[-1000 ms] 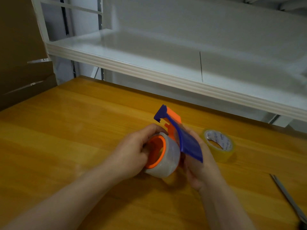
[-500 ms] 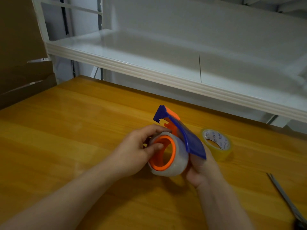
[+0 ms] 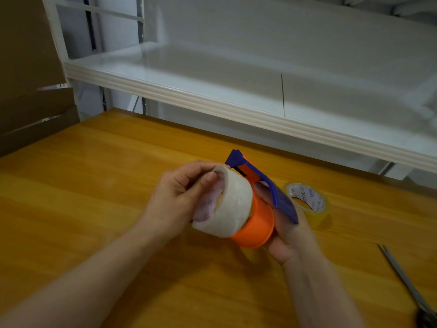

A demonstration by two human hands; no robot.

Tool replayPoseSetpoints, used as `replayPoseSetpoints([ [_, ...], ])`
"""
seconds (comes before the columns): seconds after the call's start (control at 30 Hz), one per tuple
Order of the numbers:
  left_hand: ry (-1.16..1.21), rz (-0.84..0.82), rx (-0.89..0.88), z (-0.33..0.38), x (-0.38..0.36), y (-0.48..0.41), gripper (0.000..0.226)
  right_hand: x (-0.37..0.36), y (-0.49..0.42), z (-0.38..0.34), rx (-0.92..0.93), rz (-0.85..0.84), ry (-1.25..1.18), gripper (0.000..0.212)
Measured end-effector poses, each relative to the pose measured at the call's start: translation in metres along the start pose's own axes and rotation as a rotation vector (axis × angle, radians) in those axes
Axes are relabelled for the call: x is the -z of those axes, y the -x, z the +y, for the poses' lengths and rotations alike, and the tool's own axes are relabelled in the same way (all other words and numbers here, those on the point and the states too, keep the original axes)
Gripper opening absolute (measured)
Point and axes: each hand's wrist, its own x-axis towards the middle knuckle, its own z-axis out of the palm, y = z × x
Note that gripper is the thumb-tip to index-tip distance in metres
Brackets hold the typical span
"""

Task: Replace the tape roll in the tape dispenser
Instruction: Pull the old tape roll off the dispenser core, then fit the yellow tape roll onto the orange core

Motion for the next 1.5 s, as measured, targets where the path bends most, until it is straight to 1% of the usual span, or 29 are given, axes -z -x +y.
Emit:
replayPoseSetpoints([
  [0.03,-0.007,0.036,-0.003,0.001,0.003,-0.002,0.019,0.002,-0.001,0.000,-0.006,0.009,0.000,0.014],
  [0.13,-0.060,0.217,0.079,0.002,0.018,-0.011,0.016,0.004,-0.002,0.000,-0.020,0.050,0.004,0.044],
  [0.17,-0.122,0.279,0.121,0.001,0.026,-0.015,0.017,0.004,-0.003,0.000,-0.025,0.062,0.003,0.047],
  [0.27,-0.369,0.411,0.281,-0.011,0.054,-0.024,0.021,0.003,-0.003,0.001,-0.045,0.075,-0.002,0.034],
  [0.33,-0.527,0.457,0.371,-0.020,0.071,-0.029,0.027,0.002,-0.004,0.003,-0.064,0.074,-0.005,0.028],
  [0.4,-0.637,0.478,0.419,-0.027,0.079,-0.034,0.028,0.001,-0.003,0.004,-0.074,0.077,0.000,0.026],
  [0.53,-0.894,0.478,0.432,-0.036,0.076,-0.041,0.026,0.001,-0.003,0.004,-0.080,0.066,0.007,0.026],
  [0.67,-0.999,0.526,0.417,-0.048,0.080,-0.044,0.025,0.004,-0.005,0.006,-0.083,0.080,-0.010,0.024],
  [0.73,-1.049,0.547,0.419,-0.052,0.084,-0.043,0.031,0.003,-0.006,0.006,-0.091,0.079,-0.014,0.027],
  [0.8,-1.113,0.553,0.407,-0.049,0.081,-0.041,0.042,0.003,-0.006,0.006,-0.095,0.079,-0.021,0.024],
  [0.87,-1.177,0.544,0.285,-0.038,0.072,-0.036,0.047,0.004,-0.005,0.006,-0.097,0.085,-0.028,0.023],
  [0.93,-1.124,0.460,0.107,-0.022,0.057,-0.031,0.046,0.004,-0.004,0.005,-0.099,0.087,-0.035,0.024],
  [0.97,-1.029,0.387,0.077,-0.014,0.048,-0.029,0.044,0.004,-0.005,0.005,-0.096,0.085,-0.036,0.025],
  [1.0,-0.916,0.300,0.093,-0.008,0.038,-0.026,0.044,0.004,-0.005,0.005,-0.092,0.083,-0.035,0.024],
  [1.07,-0.761,0.114,0.163,0.000,0.018,-0.019,0.045,0.004,-0.005,0.005,-0.082,0.080,-0.025,0.023],
  [1.13,-0.682,-0.078,0.242,0.004,0.001,-0.011,0.055,0.003,-0.006,0.006,-0.073,0.064,-0.006,0.029],
  [1.2,-0.494,-0.235,0.392,0.007,-0.009,-0.007,0.067,0.002,-0.007,0.007,-0.067,0.053,0.010,0.036],
  [1.23,-0.387,-0.292,0.485,0.008,-0.012,-0.006,0.067,0.002,-0.007,0.008,-0.067,0.050,0.013,0.039],
  [1.27,-0.297,-0.344,0.575,0.009,-0.014,-0.005,0.062,0.002,-0.006,0.008,-0.067,0.045,0.010,0.041],
  [1.3,-0.238,-0.377,0.641,0.009,-0.015,-0.004,0.052,0.002,-0.006,0.008,-0.066,0.040,0.004,0.042],
  [1.37,-0.198,-0.391,0.690,0.006,-0.016,-0.002,0.034,0.002,-0.007,0.009,-0.070,0.033,-0.014,0.039],
  [1.43,-0.189,-0.355,0.700,0.003,-0.017,-0.001,0.027,0.001,-0.007,0.010,-0.086,0.027,-0.014,0.039],
  [1.5,-0.189,-0.305,0.706,0.002,-0.016,-0.001,0.025,0.000,-0.008,0.013,-0.097,0.001,0.000,0.040],
])
